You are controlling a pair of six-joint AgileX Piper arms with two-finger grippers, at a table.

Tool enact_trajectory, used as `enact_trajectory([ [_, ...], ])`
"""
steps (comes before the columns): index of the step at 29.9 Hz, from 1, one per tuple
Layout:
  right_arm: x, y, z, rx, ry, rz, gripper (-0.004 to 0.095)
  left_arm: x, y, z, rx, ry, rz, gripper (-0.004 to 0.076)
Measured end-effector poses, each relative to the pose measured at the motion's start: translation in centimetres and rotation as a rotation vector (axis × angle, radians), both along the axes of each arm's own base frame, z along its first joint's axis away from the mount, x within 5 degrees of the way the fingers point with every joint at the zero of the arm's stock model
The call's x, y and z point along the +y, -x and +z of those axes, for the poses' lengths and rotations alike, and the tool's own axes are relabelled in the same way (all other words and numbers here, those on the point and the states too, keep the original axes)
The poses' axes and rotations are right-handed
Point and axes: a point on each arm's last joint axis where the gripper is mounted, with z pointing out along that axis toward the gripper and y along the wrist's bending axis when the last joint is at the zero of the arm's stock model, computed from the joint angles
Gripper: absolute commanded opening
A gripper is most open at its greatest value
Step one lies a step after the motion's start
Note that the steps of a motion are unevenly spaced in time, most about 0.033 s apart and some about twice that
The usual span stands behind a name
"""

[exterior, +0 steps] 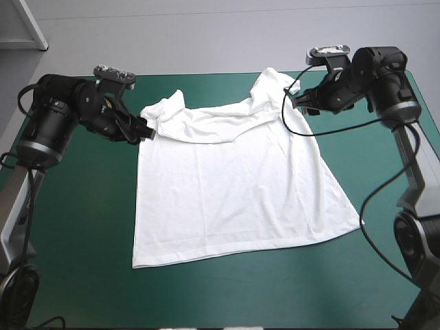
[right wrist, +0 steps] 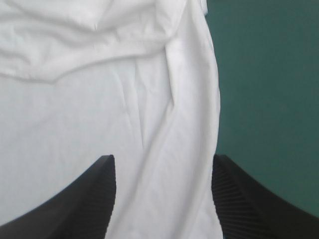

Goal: Fold the cloth

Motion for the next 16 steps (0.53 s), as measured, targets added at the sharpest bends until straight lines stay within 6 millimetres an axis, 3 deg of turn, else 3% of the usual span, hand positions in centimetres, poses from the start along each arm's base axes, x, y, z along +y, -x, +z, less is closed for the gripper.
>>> enact_trajectory([
  [5,-0.9,4.9,-0.7,0.068,0.027,0.008,0.0547,0.5,3.4,-3.5,0.135,0.004,-0.005,0.0501],
  [12,-1.7,9.4,-1.9,0.124,0.037,0.010,0.0509,1.4,7.6,-9.2,0.334,-0.016,-0.002,0.0501],
  [16,-2.0,11.5,-2.8,0.151,0.042,0.010,0.0509,1.1,9.0,-12.1,0.412,0.039,0.006,0.0501],
])
